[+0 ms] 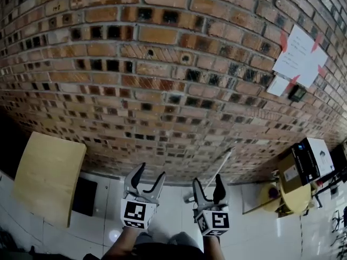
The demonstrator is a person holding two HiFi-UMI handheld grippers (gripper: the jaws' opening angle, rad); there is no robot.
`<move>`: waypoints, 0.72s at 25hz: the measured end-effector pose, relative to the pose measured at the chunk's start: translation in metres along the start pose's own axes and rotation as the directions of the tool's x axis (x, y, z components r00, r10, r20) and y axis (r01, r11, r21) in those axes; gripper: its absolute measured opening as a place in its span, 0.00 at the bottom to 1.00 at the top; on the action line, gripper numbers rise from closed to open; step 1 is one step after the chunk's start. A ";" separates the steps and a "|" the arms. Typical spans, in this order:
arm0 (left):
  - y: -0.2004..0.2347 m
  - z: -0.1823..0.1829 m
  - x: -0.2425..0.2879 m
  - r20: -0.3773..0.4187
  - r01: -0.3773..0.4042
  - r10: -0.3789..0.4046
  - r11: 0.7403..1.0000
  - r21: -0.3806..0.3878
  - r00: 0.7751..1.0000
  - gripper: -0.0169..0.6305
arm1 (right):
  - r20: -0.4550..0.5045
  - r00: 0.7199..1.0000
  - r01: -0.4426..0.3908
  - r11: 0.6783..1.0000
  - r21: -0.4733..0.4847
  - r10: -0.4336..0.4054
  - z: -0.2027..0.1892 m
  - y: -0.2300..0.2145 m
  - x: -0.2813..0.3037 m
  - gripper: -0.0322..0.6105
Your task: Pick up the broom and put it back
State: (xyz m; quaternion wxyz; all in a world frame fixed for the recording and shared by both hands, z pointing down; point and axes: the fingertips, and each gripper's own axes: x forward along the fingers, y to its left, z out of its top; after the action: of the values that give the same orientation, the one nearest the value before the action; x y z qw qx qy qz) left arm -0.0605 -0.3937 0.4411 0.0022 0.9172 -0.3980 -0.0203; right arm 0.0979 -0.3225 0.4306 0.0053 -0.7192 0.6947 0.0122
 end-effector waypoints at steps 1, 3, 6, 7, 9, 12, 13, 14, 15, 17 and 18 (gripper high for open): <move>-0.001 0.008 -0.012 0.028 -0.011 0.012 0.999 -0.037 1.000 0.45 | 0.016 1.000 -0.006 1.000 -0.020 0.007 0.007 0.010 -0.009 0.57; -0.008 0.024 -0.038 0.076 -0.037 0.041 0.998 -0.046 0.996 0.45 | 0.061 0.998 -0.015 0.997 -0.070 0.019 0.021 0.025 -0.031 0.55; -0.016 0.034 -0.062 0.085 -0.104 0.099 0.993 0.057 0.991 0.44 | 0.095 0.995 -0.021 0.991 -0.133 0.034 0.031 0.022 -0.049 0.54; -0.018 0.035 -0.069 0.084 -0.127 0.121 0.989 0.072 0.989 0.44 | 0.102 0.994 -0.020 0.992 -0.125 0.033 0.030 0.016 -0.056 0.54; -0.029 0.030 -0.091 0.071 -0.164 0.158 0.983 0.079 0.985 0.44 | 0.099 0.995 -0.022 0.997 -0.077 0.030 0.019 0.004 -0.083 0.54; -0.070 0.010 -0.132 0.033 -0.181 0.180 0.982 0.049 0.983 0.44 | 0.086 0.994 -0.059 0.996 -0.067 0.065 0.002 -0.003 -0.147 0.54; -0.090 0.001 -0.145 0.019 -0.178 0.178 0.984 0.030 0.984 0.44 | 0.073 0.994 -0.073 0.995 -0.073 0.079 -0.006 -0.004 -0.169 0.55; -0.111 -0.008 -0.159 0.005 -0.177 0.177 0.984 0.011 0.984 0.44 | 0.053 0.995 -0.086 0.994 -0.072 0.090 -0.017 -0.005 -0.190 0.56; -0.132 -0.019 -0.172 -0.011 -0.178 0.178 0.984 -0.003 0.984 0.44 | 0.030 0.995 -0.098 0.994 -0.057 0.099 -0.031 -0.005 -0.207 0.56; -0.171 -0.044 -0.197 -0.058 -0.176 0.176 0.984 0.000 0.983 0.44 | -0.009 0.993 -0.116 0.993 0.008 0.116 -0.060 -0.007 -0.238 0.57; -0.186 -0.055 -0.210 -0.085 -0.173 0.174 0.985 0.018 0.981 0.44 | -0.021 0.992 -0.120 0.992 0.036 0.121 -0.069 -0.008 -0.253 0.57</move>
State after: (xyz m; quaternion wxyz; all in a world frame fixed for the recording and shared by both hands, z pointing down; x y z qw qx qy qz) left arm -0.0659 -0.1138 0.4998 0.0163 0.8791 -0.4760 0.0216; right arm 0.0980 -0.0707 0.5058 0.0090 -0.6759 0.7369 -0.0079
